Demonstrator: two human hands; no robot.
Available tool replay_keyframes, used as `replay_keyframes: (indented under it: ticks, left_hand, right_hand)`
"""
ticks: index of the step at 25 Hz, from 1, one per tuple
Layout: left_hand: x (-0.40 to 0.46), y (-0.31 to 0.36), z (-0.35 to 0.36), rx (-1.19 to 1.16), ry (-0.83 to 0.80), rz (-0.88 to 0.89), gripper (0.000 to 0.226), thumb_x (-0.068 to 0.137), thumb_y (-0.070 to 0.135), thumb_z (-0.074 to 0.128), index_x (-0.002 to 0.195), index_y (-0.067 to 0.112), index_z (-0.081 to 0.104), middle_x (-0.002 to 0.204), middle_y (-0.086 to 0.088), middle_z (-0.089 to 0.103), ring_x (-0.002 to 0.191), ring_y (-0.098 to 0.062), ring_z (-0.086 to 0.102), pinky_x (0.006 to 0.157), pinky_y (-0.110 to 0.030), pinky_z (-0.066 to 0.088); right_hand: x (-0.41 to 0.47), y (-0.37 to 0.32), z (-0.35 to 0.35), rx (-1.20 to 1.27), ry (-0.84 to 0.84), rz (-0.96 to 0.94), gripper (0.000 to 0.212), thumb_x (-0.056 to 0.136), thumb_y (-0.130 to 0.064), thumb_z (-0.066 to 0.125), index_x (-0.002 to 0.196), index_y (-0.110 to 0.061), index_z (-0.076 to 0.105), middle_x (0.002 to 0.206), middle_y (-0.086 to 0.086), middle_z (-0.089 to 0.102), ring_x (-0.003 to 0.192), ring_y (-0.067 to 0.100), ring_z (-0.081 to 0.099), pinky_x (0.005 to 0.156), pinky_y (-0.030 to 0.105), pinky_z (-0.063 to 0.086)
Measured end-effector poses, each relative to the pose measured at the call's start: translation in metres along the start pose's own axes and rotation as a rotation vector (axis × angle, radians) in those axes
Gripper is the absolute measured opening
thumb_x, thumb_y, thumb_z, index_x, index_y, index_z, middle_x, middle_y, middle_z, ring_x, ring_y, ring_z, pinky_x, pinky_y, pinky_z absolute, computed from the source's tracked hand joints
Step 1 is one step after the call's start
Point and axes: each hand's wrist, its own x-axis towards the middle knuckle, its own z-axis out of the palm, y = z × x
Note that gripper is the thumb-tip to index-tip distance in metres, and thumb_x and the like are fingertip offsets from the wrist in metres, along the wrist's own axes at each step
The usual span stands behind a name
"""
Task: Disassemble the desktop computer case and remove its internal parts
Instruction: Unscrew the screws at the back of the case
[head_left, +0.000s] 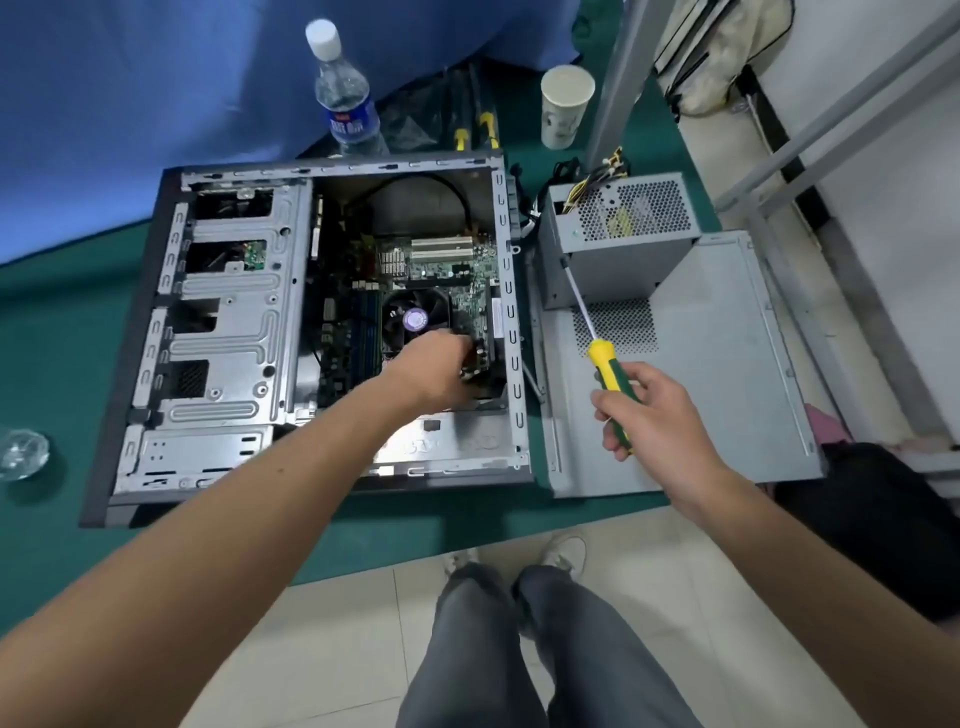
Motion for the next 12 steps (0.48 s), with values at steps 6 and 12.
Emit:
replay_keyframes:
  ticks: [6, 12]
  left_hand:
    - [0.017, -0.020, 0.013, 0.591, 0.194, 0.450, 0.015, 0.091, 0.026, 0.060, 0.091, 0.018, 0.073, 0.105, 0.000, 0.064, 0.098, -0.019, 0.044, 0.080, -0.033, 0.042]
    - [0.044, -0.044, 0.025, 0.462, 0.340, 0.559, 0.035, 0.092, 0.051, 0.054, 0.095, 0.021, 0.072, 0.102, 0.007, 0.068, 0.103, -0.022, 0.046, 0.099, -0.042, 0.028]
  right_hand:
    - [0.030, 0.034, 0.017, -0.006, 0.053, -0.116, 0.016, 0.092, -0.013, 0.061, 0.104, -0.023, 0.059, 0.072, 0.002, 0.060, 0.054, 0.015, 0.055, 0.049, 0.025, 0.047]
    - [0.034, 0.081, 0.017, -0.114, 0.209, -0.270, 0.026, 0.090, -0.010, 0.063, 0.093, -0.035, 0.058, 0.072, 0.011, 0.053, 0.059, 0.028, 0.049, 0.052, 0.036, 0.046]
